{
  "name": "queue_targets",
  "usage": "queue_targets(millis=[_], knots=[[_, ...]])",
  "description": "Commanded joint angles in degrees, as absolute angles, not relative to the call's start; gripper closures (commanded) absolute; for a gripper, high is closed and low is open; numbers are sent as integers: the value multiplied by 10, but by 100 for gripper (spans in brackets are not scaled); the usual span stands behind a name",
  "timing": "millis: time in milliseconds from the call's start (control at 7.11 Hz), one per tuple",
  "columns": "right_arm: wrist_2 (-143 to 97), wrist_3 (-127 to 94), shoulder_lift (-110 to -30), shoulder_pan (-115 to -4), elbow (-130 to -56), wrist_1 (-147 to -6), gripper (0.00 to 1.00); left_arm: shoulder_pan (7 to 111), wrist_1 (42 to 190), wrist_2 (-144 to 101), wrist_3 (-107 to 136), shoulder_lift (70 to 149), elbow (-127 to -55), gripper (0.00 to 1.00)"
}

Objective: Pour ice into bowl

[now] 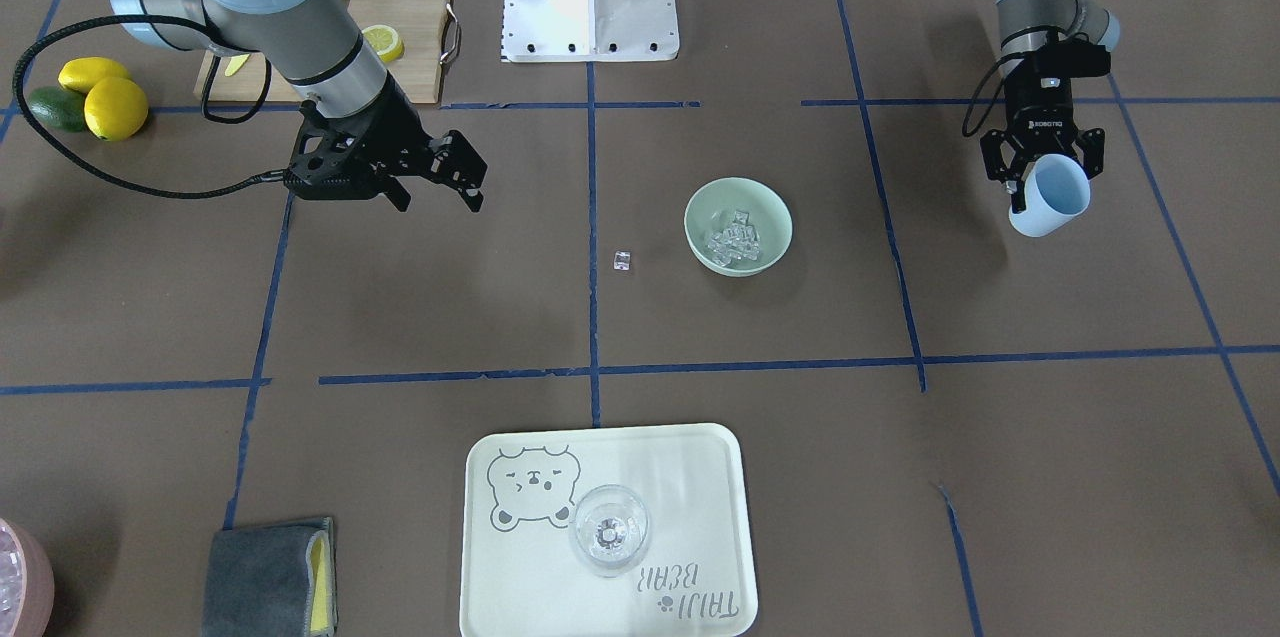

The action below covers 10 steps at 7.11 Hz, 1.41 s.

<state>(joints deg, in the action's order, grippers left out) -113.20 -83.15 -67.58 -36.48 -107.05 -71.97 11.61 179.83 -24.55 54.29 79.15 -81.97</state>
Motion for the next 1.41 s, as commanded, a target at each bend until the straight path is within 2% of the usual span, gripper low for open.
queue_targets(millis=[0, 562, 703, 844, 984, 1125, 1266], knots=[[-1132, -831, -674, -365, -1070, -720, 0, 139, 1777, -270, 551, 823, -797, 100], [-1132, -831, -674, -365, -1071, -720, 0, 146, 1776, -292, 609, 823, -766, 100], [-1132, -831, -674, -365, -1071, -720, 0, 155, 1776, -307, 608, 824, -766, 87], [-1132, -831, -674, -365, -1071, -720, 0, 168, 1776, -331, 600, 824, -768, 64], [-1131, -831, -674, -365, -1071, -720, 0, 182, 1780, -350, 560, 824, -772, 26], [-1131, -831, -674, -365, -1071, -720, 0, 186, 1782, -355, 557, 825, -772, 0], [-1132, -831, -674, -365, -1071, -720, 0, 190, 1784, -356, 553, 825, -774, 0]])
